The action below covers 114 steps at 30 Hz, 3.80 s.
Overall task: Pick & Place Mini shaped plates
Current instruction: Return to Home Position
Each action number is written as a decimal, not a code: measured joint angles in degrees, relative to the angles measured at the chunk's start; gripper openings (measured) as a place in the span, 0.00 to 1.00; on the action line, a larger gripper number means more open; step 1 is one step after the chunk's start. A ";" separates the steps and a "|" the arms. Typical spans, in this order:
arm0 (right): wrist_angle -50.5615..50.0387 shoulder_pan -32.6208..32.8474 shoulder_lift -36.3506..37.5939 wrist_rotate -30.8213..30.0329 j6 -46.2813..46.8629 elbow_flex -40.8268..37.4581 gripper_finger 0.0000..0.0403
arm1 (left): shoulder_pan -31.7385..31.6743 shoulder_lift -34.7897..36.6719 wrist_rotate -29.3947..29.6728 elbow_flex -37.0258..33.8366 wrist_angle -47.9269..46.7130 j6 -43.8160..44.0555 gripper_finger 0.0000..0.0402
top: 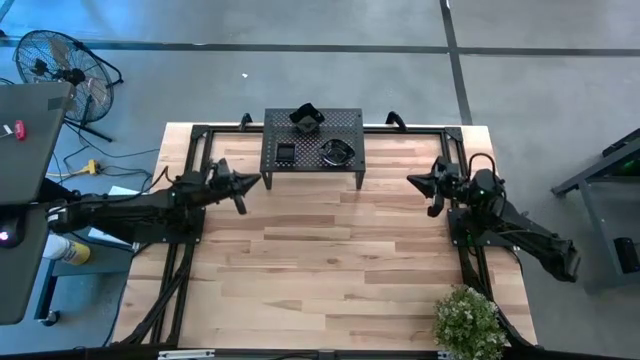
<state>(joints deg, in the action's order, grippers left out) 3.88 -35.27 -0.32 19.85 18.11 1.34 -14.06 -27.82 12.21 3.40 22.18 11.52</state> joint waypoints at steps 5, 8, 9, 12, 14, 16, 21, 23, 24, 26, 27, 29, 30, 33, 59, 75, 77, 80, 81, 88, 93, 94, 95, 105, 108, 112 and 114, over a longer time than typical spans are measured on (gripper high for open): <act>-2.05 0.00 -0.11 0.00 -6.60 0.09 0.00 | -0.14 0.12 -0.97 0.00 1.40 0.75 0.00; -1.90 0.00 -0.09 -0.02 -7.85 0.09 0.00 | -0.14 1.71 -1.14 0.00 1.20 -0.43 0.00; -1.77 0.00 -0.07 0.03 -8.08 0.09 0.00 | -0.14 2.66 -1.22 0.00 0.66 -1.15 0.00; -1.64 0.00 0.07 0.16 -9.35 0.09 0.00 | -0.14 7.10 -1.95 0.01 -1.78 -3.27 0.00; -1.61 0.00 0.07 0.18 -9.59 0.09 0.00 | -0.16 11.58 -2.39 0.02 -7.07 -4.17 0.00; -1.46 0.00 0.07 0.22 -9.55 0.09 0.00 | -0.16 17.12 -2.39 0.02 -14.69 -4.18 0.00; -1.21 0.00 0.05 0.16 -9.38 0.07 0.00 | -0.16 27.54 -1.30 0.83 -21.99 -7.38 0.00; -1.22 -0.07 0.07 -0.27 -9.42 0.04 0.00 | -0.16 27.04 3.21 1.15 -25.84 -10.40 0.00; -1.15 -0.09 -0.02 -0.70 -9.56 -0.09 0.00 | -0.18 26.51 5.87 0.81 -26.60 -10.71 0.00; -1.22 -0.08 0.12 -2.72 -9.50 -0.24 0.00 | -0.19 26.89 8.93 -0.15 -25.09 -8.53 0.00; -1.31 -0.09 -0.21 -3.54 -9.56 -0.24 0.00 | -0.19 27.07 9.49 -0.28 -24.22 -8.56 0.00; -1.47 -0.09 -0.34 -5.01 -9.92 -0.25 0.00 | -0.18 27.00 10.16 -0.38 -23.58 -9.58 0.00; -1.53 -0.09 -0.35 -5.79 -10.37 -0.27 0.00 | -0.18 26.92 10.28 -0.42 -23.57 -9.75 0.00; -1.89 -0.07 -0.39 -7.90 -10.69 -0.27 0.00 | -0.18 27.00 11.21 -0.42 -23.58 -9.59 0.00; -2.38 -0.07 -0.52 -10.34 -11.98 -0.31 0.00 | -0.18 26.15 9.85 -0.42 -23.59 -9.72 0.00; -2.36 -0.07 -0.52 -10.31 -11.98 -0.35 0.00 | -0.18 26.15 9.85 -0.44 -23.57 -9.72 0.00; -2.36 -0.08 -0.52 -10.31 -11.98 -0.35 0.00 | -0.18 26.15 9.85 -0.44 -23.57 -9.72 0.00; -2.36 -0.08 -0.52 -10.31 -11.98 -0.35 0.00 | -0.18 26.15 9.85 -0.45 -23.57 -9.72 0.00; -2.36 -0.07 -0.52 -10.31 -11.98 -0.35 0.00 | -0.18 26.15 9.85 -0.46 -23.55 -9.72 0.00; -2.36 -0.07 -0.52 -10.30 -11.98 -0.35 0.00 | -0.18 26.15 9.85 -0.46 -23.55 -9.72 0.00; -2.36 -0.09 -0.52 -10.29 -11.98 -0.35 0.00 | -0.18 26.15 9.87 -0.46 -23.55 -9.70 0.00; -2.36 -0.07 -0.52 -10.29 -11.98 -0.35 0.00 | -0.18 26.15 9.85 -0.46 -23.55 -9.70 0.00; -2.36 -0.08 -0.52 -10.29 -11.98 -0.35 0.00 | -0.18 26.15 9.85 -0.46 -23.55 -9.71 0.00; -2.38 -0.08 -0.54 -10.29 -11.98 -0.35 0.00 | -0.18 26.15 9.85 -0.46 -23.55 -9.70 0.00; -2.37 -0.07 -0.55 -10.29 -11.98 -0.35 0.00 | -0.18 26.15 9.86 -0.46 -23.56 -9.71 0.00; -2.38 -0.09 -0.52 -10.29 -11.98 -0.35 0.00 | -0.18 26.15 9.87 -0.46 -23.57 -9.72 0.00; -2.38 -0.08 -0.54 -10.28 -11.98 -0.35 0.00 | -0.18 26.15 9.87 -0.46 -23.57 -9.71 0.00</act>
<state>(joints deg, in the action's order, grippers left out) 1.50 -35.35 -0.86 9.57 6.13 0.99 -14.24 -1.67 22.09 2.94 -1.39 1.81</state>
